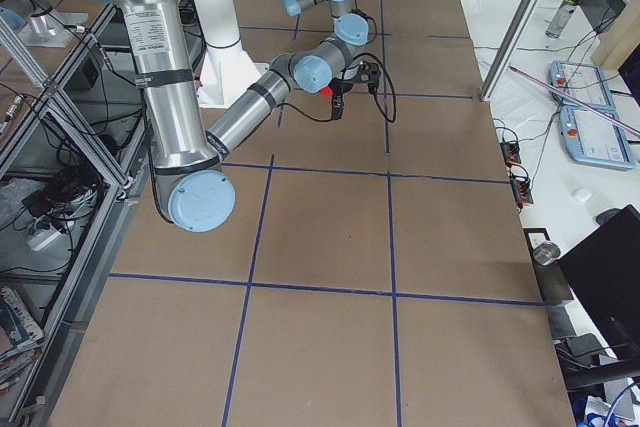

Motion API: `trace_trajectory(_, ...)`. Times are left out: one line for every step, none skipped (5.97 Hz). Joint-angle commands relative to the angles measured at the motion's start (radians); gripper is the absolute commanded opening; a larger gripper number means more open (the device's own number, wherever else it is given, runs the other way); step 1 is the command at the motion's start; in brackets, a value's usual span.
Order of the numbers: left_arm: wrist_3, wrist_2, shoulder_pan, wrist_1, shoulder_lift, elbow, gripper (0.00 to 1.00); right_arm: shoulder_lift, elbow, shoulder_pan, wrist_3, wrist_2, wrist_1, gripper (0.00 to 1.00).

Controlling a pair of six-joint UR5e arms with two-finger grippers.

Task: Form red blocks into L shape at center
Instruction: 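Carry the cube with the left gripper toward the column and lower it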

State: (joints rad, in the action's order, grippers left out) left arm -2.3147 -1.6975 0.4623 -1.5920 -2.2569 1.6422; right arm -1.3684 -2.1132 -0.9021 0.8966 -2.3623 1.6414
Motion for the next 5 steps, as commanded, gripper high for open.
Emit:
trace_trajectory(-0.175, 0.01, -0.037, 0.043, -0.019, -0.028, 0.01, 0.0, 0.001, 0.002, 0.007, 0.002, 0.0, 1.0)
trace_trajectory(-0.245, 0.007, -0.037, 0.038, -0.021, -0.038, 0.0, 0.0, 0.001, 0.005, 0.007, 0.002, 0.0, 1.0)
trace_trajectory(-0.3, 0.007, -0.037, 0.032, -0.026, -0.038, 0.0, 0.0, 0.001, 0.006, 0.008, 0.002, 0.0, 1.0)
trace_trajectory(-0.355, 0.007, -0.039, 0.041, -0.047, -0.039, 0.0, 0.0, 0.002, 0.008, 0.008, 0.002, 0.0, 1.0)
trace_trajectory(-0.394, 0.007, -0.039, 0.038, -0.053, -0.044, 0.0, 0.0, 0.002, 0.011, 0.008, 0.002, 0.0, 1.0)
